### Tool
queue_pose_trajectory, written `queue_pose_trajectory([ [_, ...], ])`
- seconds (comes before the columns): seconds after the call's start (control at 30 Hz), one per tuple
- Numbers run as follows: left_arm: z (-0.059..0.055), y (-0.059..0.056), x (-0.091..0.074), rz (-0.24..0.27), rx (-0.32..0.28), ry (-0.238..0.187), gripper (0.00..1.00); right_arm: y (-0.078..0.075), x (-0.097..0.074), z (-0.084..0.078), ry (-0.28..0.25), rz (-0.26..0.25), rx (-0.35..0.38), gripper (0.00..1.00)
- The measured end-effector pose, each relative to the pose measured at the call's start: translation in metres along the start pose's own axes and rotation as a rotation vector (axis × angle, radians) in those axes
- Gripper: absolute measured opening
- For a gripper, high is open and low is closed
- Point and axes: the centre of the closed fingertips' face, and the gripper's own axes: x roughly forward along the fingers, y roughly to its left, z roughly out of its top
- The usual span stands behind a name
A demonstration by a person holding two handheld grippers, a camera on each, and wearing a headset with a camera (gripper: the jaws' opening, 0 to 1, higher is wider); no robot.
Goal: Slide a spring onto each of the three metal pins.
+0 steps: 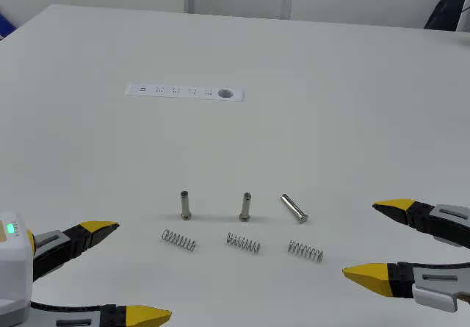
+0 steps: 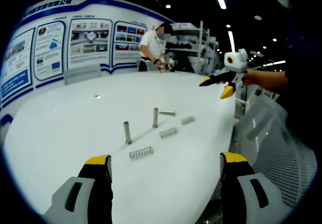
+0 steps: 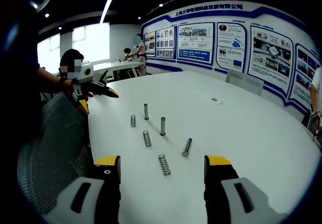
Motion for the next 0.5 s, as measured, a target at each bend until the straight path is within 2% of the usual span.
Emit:
queue_pose_trajectory([
  [0.27,-0.001,0.000,0.002,-0.001,0.002,0.001,0.90,0.004,0.004,-0.009,0.015,0.008,0.009,0.68],
  [0.5,-0.001,0.002,0.005,0.011,0.004,-0.008,0.90,0.001,0.009,-0.013,0.016,0.007,0.015,0.68],
])
